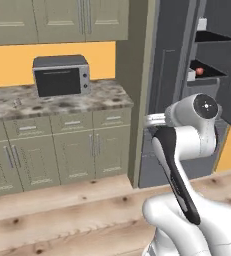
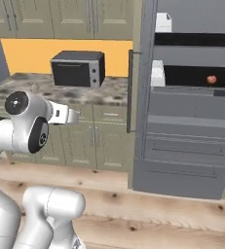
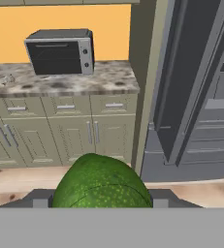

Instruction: Open the fridge, remove the peach, avocado, and fish, and place them on any counter.

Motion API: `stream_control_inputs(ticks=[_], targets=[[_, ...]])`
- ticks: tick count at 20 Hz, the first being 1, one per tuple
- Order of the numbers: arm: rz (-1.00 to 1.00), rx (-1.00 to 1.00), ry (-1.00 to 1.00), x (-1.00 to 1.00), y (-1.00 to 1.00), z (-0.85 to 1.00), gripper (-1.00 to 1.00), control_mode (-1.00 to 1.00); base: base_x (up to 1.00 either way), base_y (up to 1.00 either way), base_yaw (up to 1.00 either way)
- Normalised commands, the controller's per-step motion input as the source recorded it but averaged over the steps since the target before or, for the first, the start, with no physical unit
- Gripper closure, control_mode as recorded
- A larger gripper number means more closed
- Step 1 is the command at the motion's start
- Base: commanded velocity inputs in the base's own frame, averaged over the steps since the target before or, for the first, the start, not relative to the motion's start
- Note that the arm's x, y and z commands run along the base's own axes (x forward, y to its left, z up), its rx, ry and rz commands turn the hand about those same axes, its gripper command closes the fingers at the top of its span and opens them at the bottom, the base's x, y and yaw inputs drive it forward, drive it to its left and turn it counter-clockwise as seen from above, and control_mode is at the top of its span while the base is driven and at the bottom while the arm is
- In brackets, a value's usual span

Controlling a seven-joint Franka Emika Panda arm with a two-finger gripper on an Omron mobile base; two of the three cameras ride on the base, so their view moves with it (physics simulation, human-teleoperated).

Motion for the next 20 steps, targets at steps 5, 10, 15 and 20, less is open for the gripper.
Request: stream_control_inputs(ticks=[5, 10, 15, 20], targets=[[0.0, 0.0, 0.0, 0.0, 0.0, 0.0, 1.0, 1.0, 0.66, 1.0, -0.16], [0.0, 0.0, 0.0, 0.0, 0.0, 0.0, 1.0, 1.0, 0.77, 1.0, -0.08], [0.0, 0.0, 0.0, 0.0, 0.0, 0.0, 1.0, 1.0, 0.92, 1.0, 0.06], [0.0, 0.0, 0.0, 0.0, 0.0, 0.0, 1.0, 1.0, 0.93, 0.98, 0.23]])
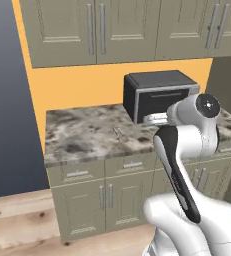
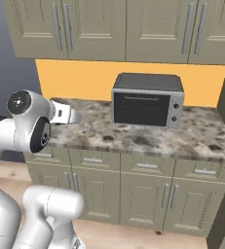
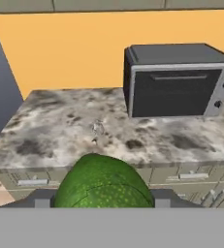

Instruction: Open the fridge, remove the peach, avocado, and fish, and place them on any counter.

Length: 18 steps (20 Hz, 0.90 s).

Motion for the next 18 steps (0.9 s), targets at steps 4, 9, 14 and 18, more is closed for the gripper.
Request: stream_control_inputs(ticks=[4, 9, 14, 18], targets=[[0.0, 0.0, 0.0, 0.0, 0.0, 0.0, 1.0, 1.0, 0.95, 0.59, 0.21], [0.0, 0.0, 0.06, 0.34, 0.05, -0.16, 1.0, -1.0, 0.51, 0.16, 0.03], [0.0, 0.0, 0.26, 0.88, 0.15, -0.95, 1.0, -1.0, 0.0, 0.0, 0.0], [0.0, -0.02, 0.19, 1.0, 0.28, -1.0, 1.0, -1.0, 0.0, 0.0, 0.0]])
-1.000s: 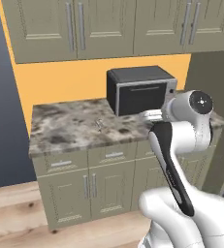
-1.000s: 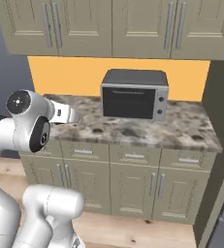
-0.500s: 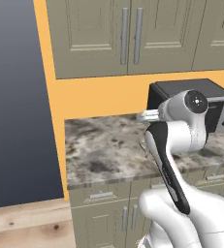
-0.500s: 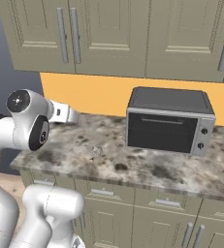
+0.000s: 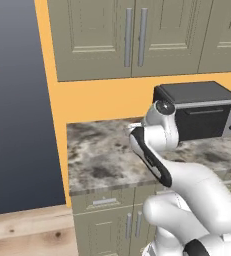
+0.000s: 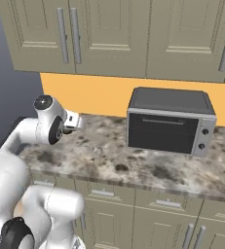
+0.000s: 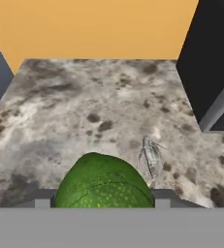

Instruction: Open the fridge, remove the peach, avocado, and fish, and place them on any counter.

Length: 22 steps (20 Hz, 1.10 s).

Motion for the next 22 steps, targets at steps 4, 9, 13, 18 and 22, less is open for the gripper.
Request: stream_control_inputs(ticks=[4, 9, 13, 18, 22], targets=[[0.0, 0.0, 0.0, 1.0, 0.02, -1.0, 1.0, -1.0, 0.0, 0.0, 0.0], [0.0, 0.0, 0.0, 1.0, 0.0, -0.91, 1.0, -1.0, 0.0, 0.0, 0.0], [0.0, 0.0, 0.0, 0.9, 0.0, -0.52, 1.0, -1.0, 0.0, 0.0, 0.0], [0.0, 0.0, 0.0, 0.75, 0.0, -0.08, 1.0, -1.0, 0.0, 0.0, 0.0], [0.0, 0.0, 0.0, 0.54, 0.01, 0.02, -1.0, -1.0, 0.0, 0.0, 0.0]])
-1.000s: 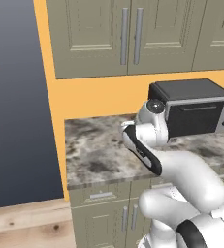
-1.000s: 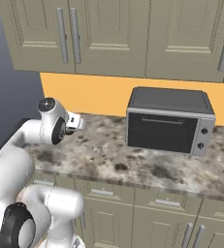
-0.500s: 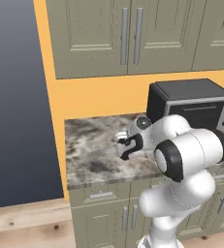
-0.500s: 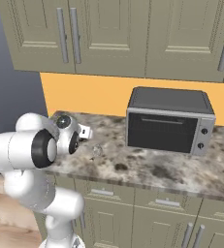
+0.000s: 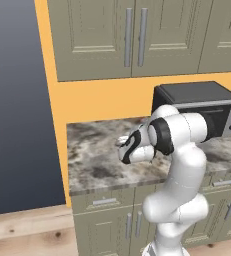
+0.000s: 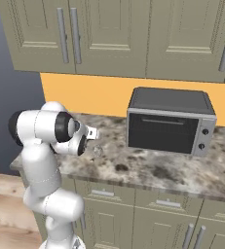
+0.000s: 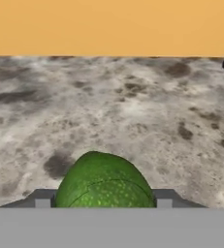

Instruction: Open the fridge, remove the peach, avocado, and fish, and place them on any counter.

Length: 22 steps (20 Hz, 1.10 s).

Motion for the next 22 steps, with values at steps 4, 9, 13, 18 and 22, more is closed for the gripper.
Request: stream_control_inputs(ticks=[4, 9, 13, 18, 22], targets=[[0.0, 0.0, 0.03, 0.16, 0.0, 0.29, -1.0, -1.0, 0.0, 0.0, 0.0], [0.0, 0.0, 0.0, -0.15, 0.0, 0.72, -1.0, -1.0, 0.0, 0.0, 0.0], [0.0, 0.0, -0.05, -0.77, 0.0, 0.93, -1.0, -1.0, 0.0, 0.0, 0.0], [0.02, 0.06, -0.03, -1.0, -0.05, 0.95, -1.0, -1.0, 0.0, 0.0, 0.0], [0.0, 0.07, 0.17, -1.0, 0.0, 1.0, -1.0, -1.0, 0.0, 0.0, 0.0]])
